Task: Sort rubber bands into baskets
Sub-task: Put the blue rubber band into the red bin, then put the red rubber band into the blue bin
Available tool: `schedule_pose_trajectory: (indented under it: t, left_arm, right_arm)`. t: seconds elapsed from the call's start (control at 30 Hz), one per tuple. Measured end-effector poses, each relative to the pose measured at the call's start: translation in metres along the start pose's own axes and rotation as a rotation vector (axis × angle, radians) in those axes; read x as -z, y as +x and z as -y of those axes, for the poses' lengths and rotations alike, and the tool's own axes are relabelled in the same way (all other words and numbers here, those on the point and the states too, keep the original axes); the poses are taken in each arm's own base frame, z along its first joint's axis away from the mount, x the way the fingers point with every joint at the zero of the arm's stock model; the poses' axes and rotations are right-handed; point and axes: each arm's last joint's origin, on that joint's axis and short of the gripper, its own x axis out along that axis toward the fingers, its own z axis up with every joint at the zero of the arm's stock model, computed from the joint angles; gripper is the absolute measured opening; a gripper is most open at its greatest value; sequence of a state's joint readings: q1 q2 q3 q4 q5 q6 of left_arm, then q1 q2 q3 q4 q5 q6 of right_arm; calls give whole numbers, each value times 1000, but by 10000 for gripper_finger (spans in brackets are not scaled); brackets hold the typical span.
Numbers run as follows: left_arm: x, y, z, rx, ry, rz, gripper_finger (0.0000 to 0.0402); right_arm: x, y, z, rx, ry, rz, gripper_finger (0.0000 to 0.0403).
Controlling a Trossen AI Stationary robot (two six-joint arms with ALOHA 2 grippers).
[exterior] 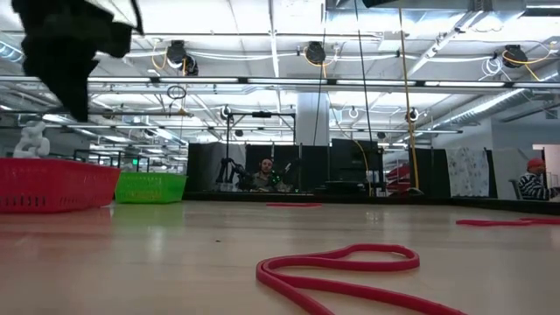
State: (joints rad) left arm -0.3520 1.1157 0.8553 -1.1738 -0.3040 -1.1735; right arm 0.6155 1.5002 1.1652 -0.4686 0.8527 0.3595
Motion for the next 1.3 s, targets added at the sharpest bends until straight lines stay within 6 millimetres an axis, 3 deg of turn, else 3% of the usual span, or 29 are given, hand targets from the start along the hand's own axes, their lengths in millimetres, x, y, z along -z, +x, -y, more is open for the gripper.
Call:
schedule_pose_trajectory:
  t: [0.23,0.63,1.1,1.3]
  left_arm:
    - [11,21,-5,-63,-21,-70,5]
    - [12,21,-5,-51,-31,-110,39]
    - [15,20,-11,-103,1,-166,147]
    - [11,12,-7,-71,34,-145,162]
  right_arm:
    - [0,0,-1,-21,-13,-7,171]
    - [0,0,-1,-23,-27,-2,171]
    - [0,0,-1,-23,-23,-1,171]
    - [1,1,-3,-121,8,-43,171]
